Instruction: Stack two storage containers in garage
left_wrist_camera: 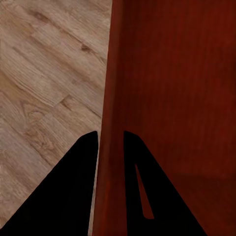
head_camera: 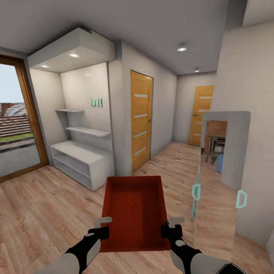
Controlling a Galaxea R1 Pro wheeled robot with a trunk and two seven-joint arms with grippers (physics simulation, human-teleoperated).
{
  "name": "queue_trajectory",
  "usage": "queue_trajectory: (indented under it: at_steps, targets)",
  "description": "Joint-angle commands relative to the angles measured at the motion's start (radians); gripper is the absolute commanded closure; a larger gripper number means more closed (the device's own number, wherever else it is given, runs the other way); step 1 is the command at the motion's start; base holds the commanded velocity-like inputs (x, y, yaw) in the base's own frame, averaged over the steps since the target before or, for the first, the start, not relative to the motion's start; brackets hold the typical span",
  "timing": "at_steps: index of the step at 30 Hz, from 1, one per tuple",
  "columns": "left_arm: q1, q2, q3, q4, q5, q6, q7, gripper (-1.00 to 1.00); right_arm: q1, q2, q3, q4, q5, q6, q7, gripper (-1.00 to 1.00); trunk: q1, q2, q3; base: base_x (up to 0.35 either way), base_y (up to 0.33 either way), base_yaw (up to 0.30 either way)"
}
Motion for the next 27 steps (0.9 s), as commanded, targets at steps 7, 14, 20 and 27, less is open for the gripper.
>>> queue_trajectory:
  at_steps: [7, 14, 20, 27]
  targets:
    - [0.0, 0.003, 0.018, -0.005, -0.009, 0.004, 0.019, 1.0, -0.001, 0.001, -0.056, 0.0, 0.004, 0.002, 0.0, 1.0, 0.001, -0.002, -0.002, 0.314, 0.188, 0.0]
    - [0.0, 0.003, 0.018, -0.005, -0.009, 0.004, 0.019, 1.0, -0.001, 0.001, -0.056, 0.0, 0.005, 0.001, 0.0, 1.0, 0.001, -0.002, -0.002, 0.313, 0.188, 0.0]
    - [0.0, 0.003, 0.018, -0.005, -0.009, 0.004, 0.018, 1.0, -0.001, 0.001, -0.056, 0.0, 0.005, 0.0, 0.0, 1.0, 0.001, -0.002, 0.0, 0.313, 0.188, -0.067]
    - [0.0, 0.003, 0.017, -0.005, -0.009, 0.004, 0.018, 1.0, -0.001, 0.001, -0.056, 0.0, 0.005, 0.0, 0.0, 1.0, 0.001, -0.002, 0.003, 0.314, 0.188, -0.253]
